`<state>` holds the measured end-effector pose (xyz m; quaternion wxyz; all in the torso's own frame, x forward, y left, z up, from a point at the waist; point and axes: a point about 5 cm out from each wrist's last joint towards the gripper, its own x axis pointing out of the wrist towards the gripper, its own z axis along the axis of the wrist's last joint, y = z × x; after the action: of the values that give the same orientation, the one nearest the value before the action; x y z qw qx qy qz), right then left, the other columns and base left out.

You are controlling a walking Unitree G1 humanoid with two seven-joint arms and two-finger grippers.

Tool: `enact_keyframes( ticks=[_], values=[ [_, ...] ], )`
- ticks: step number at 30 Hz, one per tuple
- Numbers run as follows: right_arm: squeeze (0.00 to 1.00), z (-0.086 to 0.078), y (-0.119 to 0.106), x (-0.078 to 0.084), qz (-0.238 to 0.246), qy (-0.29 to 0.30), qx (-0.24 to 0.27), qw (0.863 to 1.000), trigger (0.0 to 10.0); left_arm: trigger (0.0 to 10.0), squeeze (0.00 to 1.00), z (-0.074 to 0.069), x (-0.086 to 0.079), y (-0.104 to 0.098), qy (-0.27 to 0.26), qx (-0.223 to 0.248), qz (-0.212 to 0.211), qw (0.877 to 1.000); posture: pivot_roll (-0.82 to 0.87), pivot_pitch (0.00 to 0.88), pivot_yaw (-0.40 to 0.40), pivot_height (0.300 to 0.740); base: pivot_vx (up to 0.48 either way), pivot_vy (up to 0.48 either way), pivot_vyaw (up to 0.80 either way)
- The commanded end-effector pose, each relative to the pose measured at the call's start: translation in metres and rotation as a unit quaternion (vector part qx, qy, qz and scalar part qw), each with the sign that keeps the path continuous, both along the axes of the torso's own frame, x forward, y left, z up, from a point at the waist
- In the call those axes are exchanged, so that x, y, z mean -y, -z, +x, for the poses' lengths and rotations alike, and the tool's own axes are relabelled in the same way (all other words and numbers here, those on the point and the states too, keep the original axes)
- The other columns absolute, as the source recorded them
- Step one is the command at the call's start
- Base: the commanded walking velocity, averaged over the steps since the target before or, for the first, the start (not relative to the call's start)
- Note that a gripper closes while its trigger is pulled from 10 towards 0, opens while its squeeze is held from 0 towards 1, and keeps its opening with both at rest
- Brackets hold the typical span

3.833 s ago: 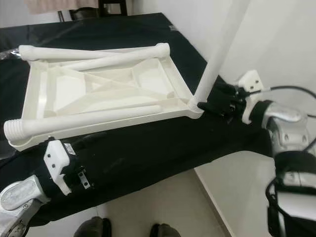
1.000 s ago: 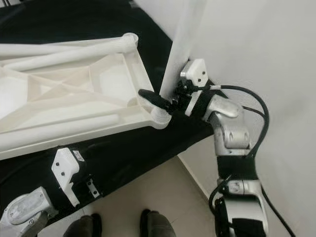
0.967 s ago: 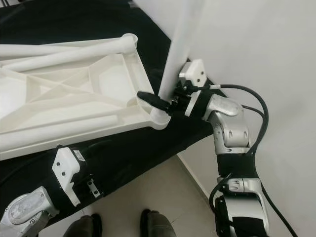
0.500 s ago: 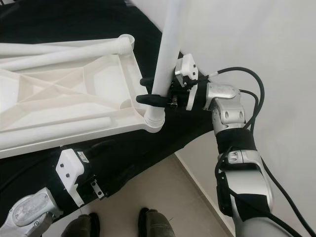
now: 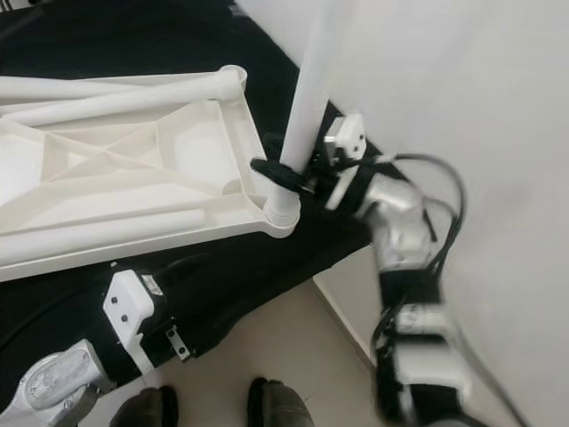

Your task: Building children table

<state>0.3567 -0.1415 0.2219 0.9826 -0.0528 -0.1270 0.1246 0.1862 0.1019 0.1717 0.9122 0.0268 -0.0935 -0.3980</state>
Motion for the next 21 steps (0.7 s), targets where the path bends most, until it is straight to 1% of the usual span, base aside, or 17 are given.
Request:
enact_keyframes(
  ticks=[1,2,3,4,5,6,10,11,12,13,14,15,17,18,19,20,21],
  values=[
    [0.00,-0.019,0.044,0.026,-0.073,0.132,-0.076,0.986,0.0,10.0,0.00,-0.003,0.000,0.006,0.000,-0.013,0.004,1.000,0.13,0.259,-0.115,0.740,0.000,0.000,0.00],
    [0.00,-0.019,0.044,0.026,-0.073,0.132,-0.076,0.986,0.0,10.0,0.00,-0.003,0.000,0.006,0.000,-0.013,0.004,1.000,0.13,0.259,-0.115,0.740,0.000,0.000,0.00],
    [0.00,-0.034,0.052,0.000,-0.064,0.049,-0.082,0.993,0.0,10.0,0.00,-0.002,0.000,0.007,0.001,-0.013,0.004,1.000,0.11,0.252,-0.113,0.740,0.000,0.000,0.00],
    [0.00,-0.034,0.052,0.000,-0.064,0.049,-0.082,0.993,0.0,10.0,0.00,-0.002,0.000,0.007,0.001,-0.013,0.004,1.000,0.11,0.252,-0.113,0.740,0.000,0.000,0.00],
    [0.00,-0.045,0.063,-0.029,-0.053,-0.046,-0.095,0.993,0.0,10.0,0.00,0.000,0.002,0.006,0.007,-0.010,0.006,1.000,0.12,0.246,-0.120,0.740,0.000,0.000,0.00],
    [0.00,-0.042,0.064,-0.033,-0.054,-0.061,-0.099,0.992,0.0,10.0,0.00,0.001,0.001,0.005,0.006,-0.007,0.006,1.000,0.12,0.245,-0.125,0.740,0.000,0.000,0.00],
    [0.00,-0.035,0.062,-0.035,-0.051,-0.071,-0.103,0.991,0.0,10.0,0.00,0.004,0.000,0.004,-0.001,-0.002,0.005,1.000,0.12,0.242,-0.128,0.740,0.000,0.000,0.00],
    [0.00,-0.032,0.058,-0.037,-0.051,-0.076,-0.099,0.991,8.6,10.0,0.00,0.005,-0.001,0.003,-0.006,0.000,0.004,1.000,0.12,0.241,-0.127,0.740,0.000,0.000,0.00],
    [0.00,-0.032,0.058,-0.037,-0.051,-0.076,-0.099,0.991,8.6,10.0,0.00,0.005,-0.001,0.003,-0.006,0.000,0.004,1.000,0.12,0.241,-0.127,0.740,0.000,0.000,0.00],
    [0.00,-0.029,0.051,-0.040,-0.047,-0.095,-0.090,0.990,10.0,10.0,0.00,0.006,-0.001,0.003,-0.009,0.000,0.003,1.000,0.12,0.241,-0.125,0.740,0.000,0.000,0.00],
    [0.00,-0.029,0.051,-0.040,-0.047,-0.095,-0.090,0.990,10.0,10.0,0.00,0.006,-0.001,0.003,-0.009,0.000,0.003,1.000,0.12,0.241,-0.125,0.740,0.000,0.000,0.00],
    [0.73,-0.030,0.044,-0.044,-0.041,-0.116,-0.077,0.989,10.0,10.0,0.00,0.004,0.001,0.004,-0.006,-0.002,0.001,1.000,0.12,0.241,-0.125,0.740,0.000,0.000,0.00],
    [0.73,-0.031,0.039,-0.047,-0.036,-0.129,-0.069,0.989,10.0,10.0,0.00,0.003,0.002,0.005,-0.004,-0.004,0.001,1.000,0.12,0.241,-0.119,0.740,0.000,0.000,0.00],
    [1.00,-0.031,0.029,-0.052,-0.022,-0.182,-0.052,0.982,10.0,10.0,0.00,0.003,0.004,0.006,0.001,-0.007,0.002,1.000,0.13,0.242,-0.114,0.740,0.000,0.000,0.00],
    [1.00,-0.033,0.021,-0.056,-0.013,-0.240,-0.043,0.970,10.0,10.0,0.00,0.002,0.004,0.007,0.004,-0.009,0.004,1.000,0.13,0.242,-0.112,0.740,0.000,0.000,0.00],
    [1.00,-0.035,0.015,-0.058,-0.007,-0.273,-0.040,0.961,10.0,10.0,0.00,0.002,0.004,0.007,0.006,-0.009,0.005,1.000,0.13,0.242,-0.112,0.740,0.000,0.000,0.00],
    [1.00,-0.035,0.015,-0.058,-0.007,-0.273,-0.040,0.961,10.0,10.0,0.00,0.002,0.004,0.007,0.006,-0.009,0.005,1.000,0.13,0.242,-0.112,0.740,0.000,0.000,0.00]
  ],
)
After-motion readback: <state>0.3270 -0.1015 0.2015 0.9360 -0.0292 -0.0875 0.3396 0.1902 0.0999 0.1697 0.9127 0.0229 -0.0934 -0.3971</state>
